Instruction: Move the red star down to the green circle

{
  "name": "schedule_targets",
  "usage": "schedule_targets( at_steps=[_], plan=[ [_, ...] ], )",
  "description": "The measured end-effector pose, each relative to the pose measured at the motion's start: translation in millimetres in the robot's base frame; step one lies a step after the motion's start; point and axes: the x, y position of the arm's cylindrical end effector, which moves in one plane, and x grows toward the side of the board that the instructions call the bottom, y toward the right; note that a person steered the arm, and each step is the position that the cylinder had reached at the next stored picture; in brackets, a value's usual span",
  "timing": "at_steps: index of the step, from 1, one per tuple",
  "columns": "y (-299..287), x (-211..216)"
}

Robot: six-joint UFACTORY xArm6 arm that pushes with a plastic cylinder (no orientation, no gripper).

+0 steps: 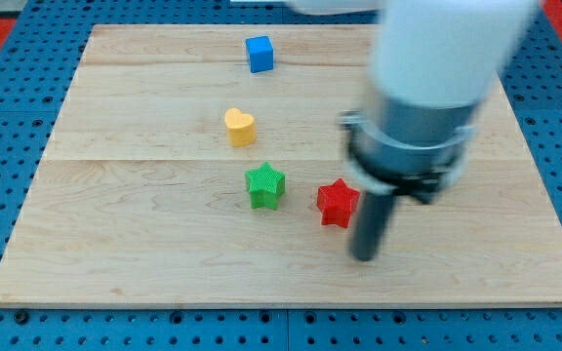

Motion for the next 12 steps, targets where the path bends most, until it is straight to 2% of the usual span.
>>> schedule_targets(
  at_steps=[1, 2, 3, 5, 6, 7, 8, 11, 12],
  plan=[
    [-75, -19],
    [-75, -57],
    [-50, -70],
    [43, -35],
    [61, -35],
    [69, -40],
    [47, -57],
    [83, -63],
    [79, -67]
  ],
)
